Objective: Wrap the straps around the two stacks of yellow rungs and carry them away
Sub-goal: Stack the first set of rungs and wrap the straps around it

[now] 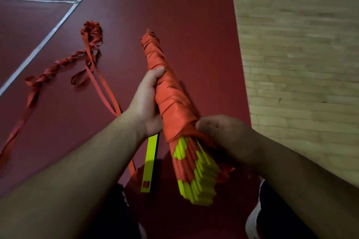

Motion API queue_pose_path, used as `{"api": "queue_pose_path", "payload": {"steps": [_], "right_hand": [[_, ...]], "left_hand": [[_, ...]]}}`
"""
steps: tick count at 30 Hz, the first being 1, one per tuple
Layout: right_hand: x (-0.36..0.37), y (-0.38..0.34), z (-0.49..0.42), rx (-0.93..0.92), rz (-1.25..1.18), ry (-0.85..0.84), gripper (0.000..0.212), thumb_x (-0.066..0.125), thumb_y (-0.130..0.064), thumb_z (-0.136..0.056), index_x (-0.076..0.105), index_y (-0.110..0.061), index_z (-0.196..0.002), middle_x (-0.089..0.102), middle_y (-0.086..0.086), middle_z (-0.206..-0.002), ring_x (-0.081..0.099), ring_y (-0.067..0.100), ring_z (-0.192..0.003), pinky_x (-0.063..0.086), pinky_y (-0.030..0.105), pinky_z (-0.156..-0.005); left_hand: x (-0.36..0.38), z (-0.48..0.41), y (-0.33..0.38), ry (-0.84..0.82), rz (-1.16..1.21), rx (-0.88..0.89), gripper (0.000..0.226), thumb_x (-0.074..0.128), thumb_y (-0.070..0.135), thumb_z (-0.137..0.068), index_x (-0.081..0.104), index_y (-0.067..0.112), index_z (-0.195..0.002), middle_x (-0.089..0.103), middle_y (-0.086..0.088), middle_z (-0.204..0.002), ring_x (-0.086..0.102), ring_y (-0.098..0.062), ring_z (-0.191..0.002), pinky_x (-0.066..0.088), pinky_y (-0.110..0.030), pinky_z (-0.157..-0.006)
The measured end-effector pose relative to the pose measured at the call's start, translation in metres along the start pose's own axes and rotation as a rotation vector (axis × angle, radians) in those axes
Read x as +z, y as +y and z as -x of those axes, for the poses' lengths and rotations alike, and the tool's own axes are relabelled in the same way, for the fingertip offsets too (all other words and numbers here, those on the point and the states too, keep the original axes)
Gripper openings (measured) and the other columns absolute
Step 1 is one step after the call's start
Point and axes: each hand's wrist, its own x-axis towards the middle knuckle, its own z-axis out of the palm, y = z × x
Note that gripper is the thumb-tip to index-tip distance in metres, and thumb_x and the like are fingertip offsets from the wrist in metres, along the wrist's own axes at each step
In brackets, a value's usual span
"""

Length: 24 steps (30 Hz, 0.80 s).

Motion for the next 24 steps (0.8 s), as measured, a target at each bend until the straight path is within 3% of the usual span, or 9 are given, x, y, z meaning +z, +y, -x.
{"api": "queue_pose_path", "payload": {"steps": [4, 7, 10, 13, 15, 17, 20, 22, 24], "right_hand": [[0.001, -0.007, 0.0, -0.026, 0.128, 0.031, 0.05, 0.069, -0.062, -0.08, 0.064, -0.013, -0.075, 0.055, 0.011, -0.068, 0.049, 0.022, -0.061, 0.04, 0.037, -0.058], [-0.001, -0.009, 0.0, -0.007, 0.227, 0.009, 0.057, 0.068, -0.062, -0.079, 0.063, -0.005, -0.083, 0.058, 0.012, -0.069, 0.051, 0.018, -0.06, 0.041, 0.032, -0.057], [-0.005, -0.009, 0.0, 0.024, 0.22, 0.025, 0.058, 0.067, -0.067, -0.077, 0.064, -0.009, -0.078, 0.061, 0.006, -0.069, 0.055, 0.017, -0.061, 0.044, 0.034, -0.061], [-0.002, -0.007, 0.003, 0.137, -0.095, -0.08, 0.058, 0.063, -0.064, -0.075, 0.076, -0.007, -0.082, 0.074, 0.013, -0.081, 0.07, 0.027, -0.073, 0.056, 0.036, -0.075], [0.003, -0.009, 0.006, 0.136, -0.317, -0.161, 0.048, 0.061, -0.052, -0.079, 0.077, -0.007, -0.08, 0.074, 0.018, -0.082, 0.071, 0.028, -0.071, 0.057, 0.033, -0.07], [0.002, -0.009, 0.008, 0.11, -0.31, -0.123, 0.038, 0.061, -0.042, -0.085, 0.075, -0.007, -0.08, 0.07, 0.024, -0.083, 0.066, 0.032, -0.07, 0.054, 0.038, -0.069], [-0.004, -0.015, 0.009, 0.1, -0.279, -0.026, 0.031, 0.067, -0.036, -0.085, 0.072, -0.005, -0.079, 0.068, 0.015, -0.073, 0.065, 0.022, -0.062, 0.054, 0.03, -0.061], [-0.009, -0.019, 0.009, 0.128, -0.261, 0.014, 0.031, 0.07, -0.035, -0.083, 0.07, -0.006, -0.07, 0.066, 0.008, -0.063, 0.062, 0.016, -0.053, 0.051, 0.025, -0.053], [-0.014, -0.023, 0.011, 0.166, -0.325, 0.027, 0.032, 0.062, -0.034, -0.08, 0.069, -0.01, -0.06, 0.061, 0.003, -0.054, 0.058, 0.013, -0.044, 0.048, 0.022, -0.046]], "left_hand": [[-0.004, -0.004, 0.003, 0.029, -0.112, 0.019, 0.041, 0.06, 0.056, -0.083, 0.056, 0.017, -0.094, 0.053, -0.005, -0.075, 0.055, -0.018, -0.064, 0.054, -0.027, -0.06], [-0.005, -0.005, 0.0, 0.017, -0.136, -0.009, 0.052, 0.064, 0.053, -0.074, 0.058, 0.011, -0.103, 0.061, -0.008, -0.081, 0.063, -0.017, -0.065, 0.057, -0.028, -0.058], [-0.006, -0.006, -0.002, 0.009, -0.06, -0.018, 0.029, 0.062, 0.036, -0.087, 0.062, 0.009, -0.098, 0.067, -0.01, -0.083, 0.064, -0.017, -0.068, 0.059, -0.027, -0.066], [-0.005, -0.006, -0.002, -0.026, 0.141, 0.012, 0.036, 0.054, 0.028, -0.084, 0.064, 0.004, -0.109, 0.071, -0.011, -0.09, 0.066, -0.018, -0.079, 0.053, -0.029, -0.086], [-0.006, -0.007, -0.001, -0.053, 0.164, 0.051, 0.047, 0.053, 0.032, -0.081, 0.062, 0.002, -0.116, 0.07, -0.012, -0.098, 0.067, -0.021, -0.083, 0.053, -0.031, -0.086], [-0.008, -0.009, 0.0, -0.023, 0.005, 0.081, 0.046, 0.052, 0.039, -0.088, 0.06, 0.005, -0.117, 0.067, -0.011, -0.103, 0.067, -0.021, -0.088, 0.056, -0.035, -0.084], [-0.019, -0.017, -0.002, 0.248, -0.544, 0.199, 0.041, 0.047, 0.055, -0.097, 0.064, 0.018, -0.107, 0.071, -0.008, -0.108, 0.071, -0.024, -0.094, 0.056, -0.043, -0.088], [-0.032, -0.024, -0.003, 0.424, -0.865, 0.37, 0.035, 0.049, 0.045, -0.096, 0.06, 0.018, -0.117, 0.066, -0.012, -0.119, 0.067, -0.031, -0.106, 0.052, -0.051, -0.097], [-0.049, -0.03, 0.0, 0.443, -1.144, 0.507, 0.056, 0.057, 0.02, -0.085, 0.045, 0.016, -0.14, 0.053, -0.015, -0.136, 0.054, -0.034, -0.125, 0.043, -0.052, -0.107]]}}
